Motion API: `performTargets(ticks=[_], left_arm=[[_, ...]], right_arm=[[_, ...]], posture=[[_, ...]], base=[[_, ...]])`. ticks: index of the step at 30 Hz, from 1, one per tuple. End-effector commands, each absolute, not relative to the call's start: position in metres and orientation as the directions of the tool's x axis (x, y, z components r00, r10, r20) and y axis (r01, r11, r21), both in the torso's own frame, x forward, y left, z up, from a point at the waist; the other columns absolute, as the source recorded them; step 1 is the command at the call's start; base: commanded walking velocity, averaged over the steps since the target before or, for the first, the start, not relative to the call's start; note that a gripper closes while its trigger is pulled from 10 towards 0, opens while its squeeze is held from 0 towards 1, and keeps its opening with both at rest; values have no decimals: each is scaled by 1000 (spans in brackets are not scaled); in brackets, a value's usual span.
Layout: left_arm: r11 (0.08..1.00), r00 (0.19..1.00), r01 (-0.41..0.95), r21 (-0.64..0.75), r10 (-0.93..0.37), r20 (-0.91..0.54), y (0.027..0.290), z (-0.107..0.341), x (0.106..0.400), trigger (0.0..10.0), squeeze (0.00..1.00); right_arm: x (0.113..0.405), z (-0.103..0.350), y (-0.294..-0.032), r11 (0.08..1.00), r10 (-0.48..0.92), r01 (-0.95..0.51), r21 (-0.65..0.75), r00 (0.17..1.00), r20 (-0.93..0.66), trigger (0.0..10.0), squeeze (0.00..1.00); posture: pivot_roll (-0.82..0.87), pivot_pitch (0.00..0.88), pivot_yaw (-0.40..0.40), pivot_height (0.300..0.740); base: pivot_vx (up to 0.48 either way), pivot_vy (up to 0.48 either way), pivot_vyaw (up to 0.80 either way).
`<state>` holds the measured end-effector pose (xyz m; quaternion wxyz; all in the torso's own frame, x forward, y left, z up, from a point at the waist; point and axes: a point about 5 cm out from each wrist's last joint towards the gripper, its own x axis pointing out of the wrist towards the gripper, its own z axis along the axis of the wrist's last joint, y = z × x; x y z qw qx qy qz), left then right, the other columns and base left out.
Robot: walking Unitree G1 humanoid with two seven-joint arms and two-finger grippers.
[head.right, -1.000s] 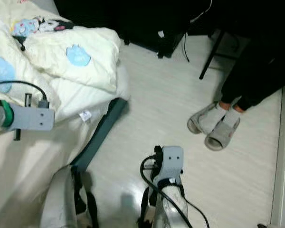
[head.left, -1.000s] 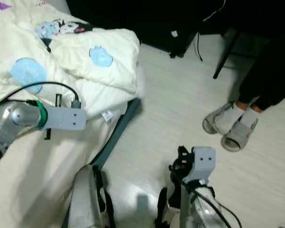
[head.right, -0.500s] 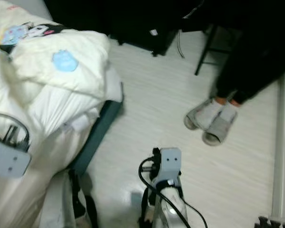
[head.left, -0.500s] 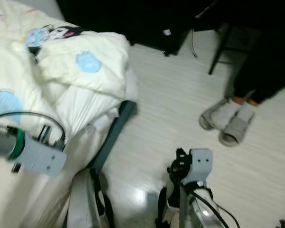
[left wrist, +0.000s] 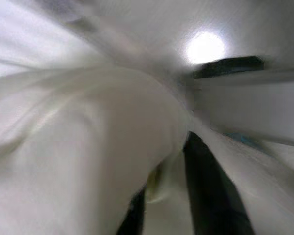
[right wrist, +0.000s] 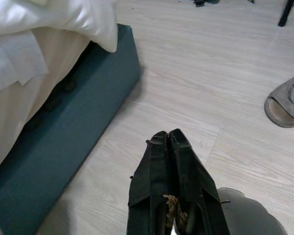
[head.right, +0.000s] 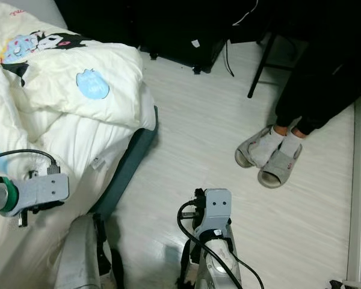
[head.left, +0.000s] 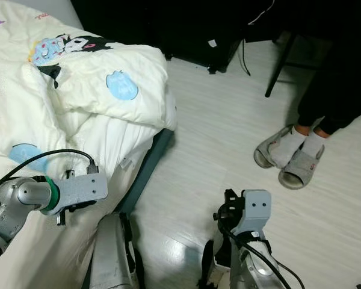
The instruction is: Clean up the room
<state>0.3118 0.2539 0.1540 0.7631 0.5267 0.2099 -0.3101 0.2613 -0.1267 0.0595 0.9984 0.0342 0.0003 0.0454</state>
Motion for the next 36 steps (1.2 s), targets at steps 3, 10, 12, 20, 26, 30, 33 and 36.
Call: performTargets(ticks=[3, 10, 12, 20, 26, 30, 33, 36], left_arm=[[405, 869, 470, 784, -58, -491, 281, 178, 320, 10000, 1000], [515, 926, 308, 800, 33, -377, 287, 208, 315, 10000, 1000], [466, 925, 322, 824, 30, -379, 288, 216, 307, 10000, 0], [216, 895, 444, 870, -55, -443, 279, 251, 277, 10000, 0], [452, 991, 135, 882, -78, -112, 266, 328, 294, 10000, 0], [689, 997, 19, 725, -67, 38, 256, 355, 302, 10000, 0], [809, 994, -3, 588, -62, 90, 250, 358, 309, 10000, 0], [855, 991, -37, 517, -34, 127, 246, 358, 317, 10000, 0]], right_arm=[[253, 49, -126, 993, 88, -85, 83, 996, -33, 10000, 0], [255, 50, -126, 992, 99, -95, 81, 994, -36, 10000, 0], [258, 51, -126, 991, 111, -108, 77, 993, -35, 10000, 0], [267, 55, -126, 988, 139, -137, 67, 990, -26, 10000, 0], [267, 54, -125, 986, 154, -152, 65, 988, -30, 10000, 0], [268, 54, -124, 986, 157, -155, 66, 987, -28, 10000, 0], [269, 54, -124, 986, 155, -153, 68, 988, -25, 10000, 0], [269, 54, -125, 986, 151, -149, 68, 988, -24, 10000, 0]], posture=[[106, 324, 104, 556], [124, 325, 82, 556], [144, 324, 64, 556], [162, 323, 43, 556], [167, 316, 36, 556], [167, 316, 36, 556], [160, 313, 42, 556], [146, 310, 42, 556]], base=[[0, 0, 0], [0, 0, 0], [0, 0, 0], [0, 0, 0], [0, 0, 0], [0, 0, 0], [0, 0, 0], [0, 0, 0]])
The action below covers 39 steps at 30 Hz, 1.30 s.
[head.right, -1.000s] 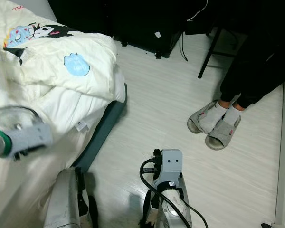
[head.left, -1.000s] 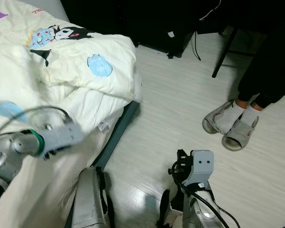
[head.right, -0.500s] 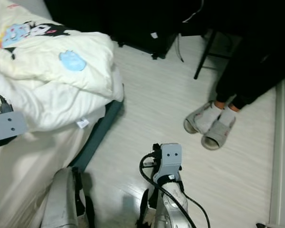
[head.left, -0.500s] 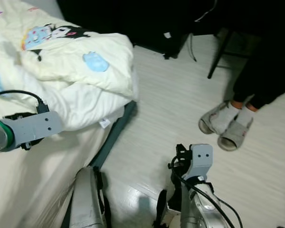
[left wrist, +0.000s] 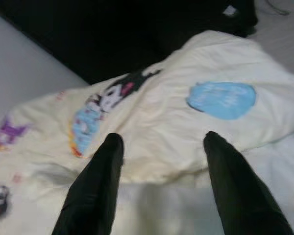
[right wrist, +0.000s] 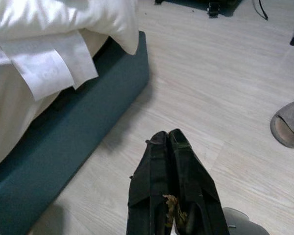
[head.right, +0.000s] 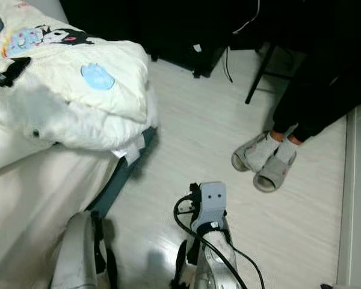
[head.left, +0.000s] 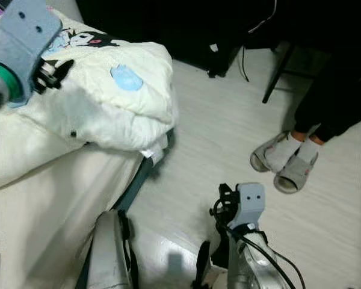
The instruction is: Clean up the room
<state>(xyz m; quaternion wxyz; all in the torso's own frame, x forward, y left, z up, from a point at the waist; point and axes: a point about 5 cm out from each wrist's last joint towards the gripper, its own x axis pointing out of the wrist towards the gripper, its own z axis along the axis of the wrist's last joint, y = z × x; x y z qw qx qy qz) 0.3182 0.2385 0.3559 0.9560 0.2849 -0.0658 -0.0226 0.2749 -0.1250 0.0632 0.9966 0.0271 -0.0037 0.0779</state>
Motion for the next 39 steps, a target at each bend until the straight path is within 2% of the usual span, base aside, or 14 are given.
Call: performTargets(ticks=[1, 4, 5, 10, 12, 14, 19, 20, 21, 22, 28, 29, 36, 39], left_arm=[[881, 989, -58, 470, -13, 146, 243, 358, 323, 10000, 0], [891, 988, -70, 448, 0, 155, 241, 358, 326, 10000, 0], [896, 981, -121, 426, 42, 190, 226, 348, 342, 10000, 1000], [886, 930, -294, 358, 178, 322, 196, 339, 370, 10000, 1000], [886, 930, -294, 358, 178, 322, 196, 339, 370, 10000, 1000], [863, 873, -414, 290, 285, 396, 195, 349, 378, 10000, 1000], [810, 823, -515, 281, 375, 427, 194, 348, 386, 10000, 1000], [786, 798, -556, 272, 413, 438, 193, 348, 390, 10000, 200], [770, 782, -580, 265, 436, 446, 193, 347, 392, 10000, 200], [748, 764, -607, 270, 454, 459, 193, 347, 393, 10000, 0], [711, 730, -649, 271, 481, 486, 193, 348, 397, 10000, 0], [644, 737, -667, 376, 495, 460, 201, 331, 406, 10000, 0], [546, 736, -677, 493, 520, 434, 224, 315, 410, 10000, 0], [506, 802, -596, 624, 419, 425, 218, 314, 415, 10000, 0]], right_arm=[[269, 54, -125, 987, 149, -147, 68, 989, -23, 10000, 0], [269, 54, -125, 987, 148, -146, 68, 989, -23, 10000, 0], [269, 54, -124, 987, 147, -146, 67, 989, -22, 10000, 0], [271, 55, -123, 987, 146, -145, 64, 989, -19, 10000, 0], [271, 55, -123, 987, 146, -145, 64, 989, -19, 10000, 0], [272, 56, -122, 988, 144, -143, 63, 989, -16, 10000, 0], [273, 55, -121, 988, 146, -145, 61, 989, -15, 10000, 0], [273, 55, -120, 987, 149, -148, 61, 989, -15, 10000, 0], [273, 55, -119, 987, 152, -150, 61, 988, -15, 10000, 0], [274, 55, -118, 986, 154, -153, 62, 988, -15, 10000, 0], [274, 55, -117, 986, 157, -156, 63, 988, -14, 10000, 0], [275, 56, -116, 985, 163, -162, 62, 987, -12, 10000, 0], [275, 56, -116, 985, 163, -162, 63, 987, -9, 10000, 0], [274, 55, -114, 984, 168, -167, 64, 986, -12, 10000, 0]], posture=[[146, 310, 42, 556], [146, 310, 42, 556], [128, 308, 41, 556], [92, 294, 42, 556], [92, 294, 42, 556], [92, 294, 42, 556], [86, 288, 46, 556], [86, 288, 46, 556], [86, 288, 46, 556], [76, 277, 44, 556], [76, 277, 44, 556], [77, 268, 45, 556], [78, 263, 45, 556], [87, 263, 49, 556]], base=[[0, 0, 0], [0, 0, 0], [0, 0, 0], [0, 0, 0], [0, 0, 0], [0, 0, 0], [0, 0, 0], [0, 0, 0], [0, 0, 0], [0, 0, 0], [0, 0, 0], [0, 0, 0], [0, 0, 0], [0, 0, 0]])
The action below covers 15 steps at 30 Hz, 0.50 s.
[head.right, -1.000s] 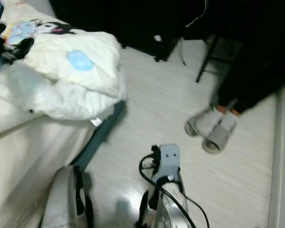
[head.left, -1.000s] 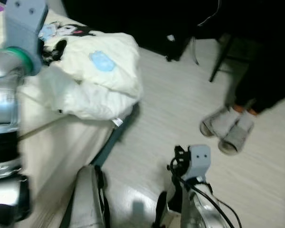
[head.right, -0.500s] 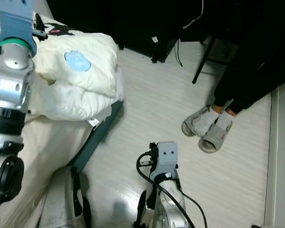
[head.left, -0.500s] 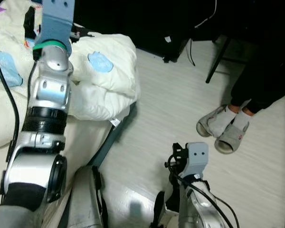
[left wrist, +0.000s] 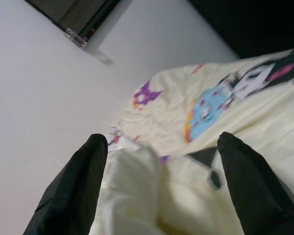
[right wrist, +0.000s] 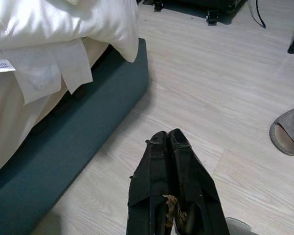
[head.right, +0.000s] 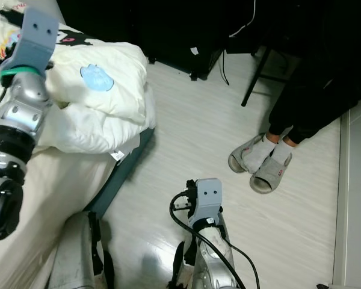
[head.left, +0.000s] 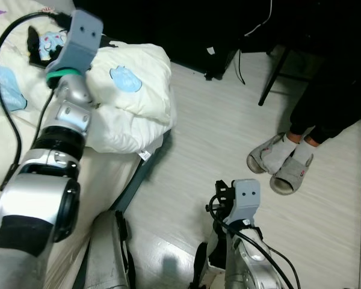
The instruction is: Clean up the room
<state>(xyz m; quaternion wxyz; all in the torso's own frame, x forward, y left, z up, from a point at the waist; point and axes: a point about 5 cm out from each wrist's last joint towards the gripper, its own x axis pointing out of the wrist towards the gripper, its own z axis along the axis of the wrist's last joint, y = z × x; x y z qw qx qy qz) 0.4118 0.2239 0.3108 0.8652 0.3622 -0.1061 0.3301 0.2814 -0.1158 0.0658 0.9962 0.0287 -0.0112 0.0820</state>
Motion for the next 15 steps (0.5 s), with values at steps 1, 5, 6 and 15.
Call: performTargets(ticks=[1, 5, 6, 15], left_arm=[[506, 802, -596, 624, 419, 425, 218, 314, 415, 10000, 0], [563, 883, -468, 681, 272, 381, 199, 316, 421, 10000, 0], [647, 924, -367, 668, 168, 344, 185, 317, 424, 10000, 0], [896, 924, 135, 424, -268, 272, 151, 338, 419, 10000, 0]], right_arm=[[274, 55, -114, 984, 168, -167, 64, 986, -12, 10000, 0], [274, 55, -113, 984, 165, -164, 65, 986, -7, 10000, 0], [274, 55, -114, 985, 158, -157, 69, 988, -5, 10000, 0], [272, 60, -118, 986, 148, -149, 71, 989, 16, 10000, 0]], posture=[[87, 263, 49, 556], [83, 266, 58, 556], [83, 266, 58, 556], [85, 272, 58, 556]], base=[[0, 0, 0], [0, 0, 0], [0, 0, 0], [0, 0, 0]])
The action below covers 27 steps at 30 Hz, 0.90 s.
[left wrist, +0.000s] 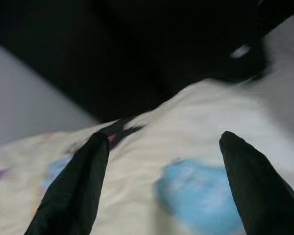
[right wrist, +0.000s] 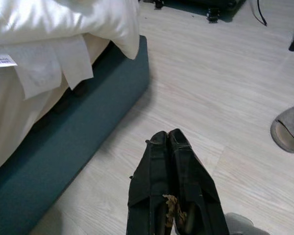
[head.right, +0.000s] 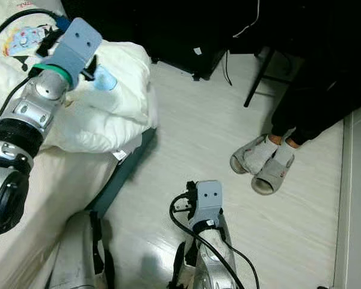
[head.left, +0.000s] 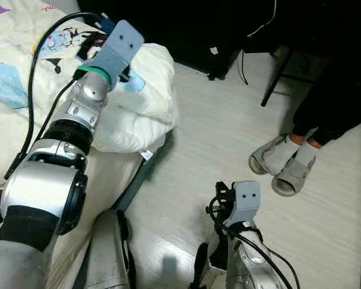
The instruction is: Clean up the room
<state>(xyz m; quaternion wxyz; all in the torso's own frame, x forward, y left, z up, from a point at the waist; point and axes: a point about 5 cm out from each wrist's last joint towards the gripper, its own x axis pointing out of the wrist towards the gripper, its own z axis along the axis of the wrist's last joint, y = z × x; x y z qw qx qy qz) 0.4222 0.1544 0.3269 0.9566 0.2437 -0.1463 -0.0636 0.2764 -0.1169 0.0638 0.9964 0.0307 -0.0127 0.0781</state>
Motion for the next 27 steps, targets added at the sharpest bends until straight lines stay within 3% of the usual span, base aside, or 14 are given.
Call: performTargets(ticks=[1, 2, 4, 7, 8, 14, 18, 23, 27], left_arm=[[907, 877, 246, 341, -358, 319, 146, 348, 410, 10000, 0], [896, 820, 336, 291, -430, 379, 144, 358, 399, 10000, 0], [897, 774, 365, 248, -440, 454, 146, 367, 381, 10000, 0], [898, 767, 327, 294, -434, 473, 147, 363, 372, 10000, 0], [865, 754, 283, 414, -468, 461, 145, 344, 353, 10000, 0], [837, 756, 318, 446, -508, 413, 142, 321, 332, 10000, 0], [839, 773, 386, 383, -521, 362, 137, 303, 311, 10000, 0], [828, 786, 426, 365, -538, 303, 133, 288, 305, 10000, 0], [858, 826, 439, 265, -502, 257, 122, 265, 305, 10000, 0]], right_arm=[[273, 66, -121, 987, 142, -144, 70, 989, 35, 10000, 0], [274, 72, -124, 988, 135, -139, 69, 989, 59, 10000, 0], [277, 87, -129, 989, 128, -135, 63, 986, 107, 10000, 0], [279, 95, -132, 990, 123, -131, 53, 983, 134, 10000, 0], [280, 109, -135, 991, 115, -125, 44, 976, 184, 10000, 0], [279, 122, -137, 992, 104, -118, 50, 969, 226, 10000, 0], [280, 134, -135, 991, 112, -126, 36, 957, 268, 10000, 0], [280, 137, -133, 990, 122, -136, 32, 955, 272, 10000, 0], [279, 137, -130, 988, 153, -156, -12, 948, 279, 10000, 0]], posture=[[85, 271, 57, 556], [85, 268, 54, 556], [89, 264, 52, 556], [93, 257, 52, 556], [94, 242, 48, 556], [95, 230, 42, 556], [97, 201, 34, 556], [91, 190, 37, 556], [80, 177, 40, 566]], base=[[0, 0, 0], [0, 0, 0], [0, 0, 0], [0, 0, 0], [0, 0, 0], [0, 0, 0], [0, 0, 0], [0, 0, 0], [0, 0, 0]])
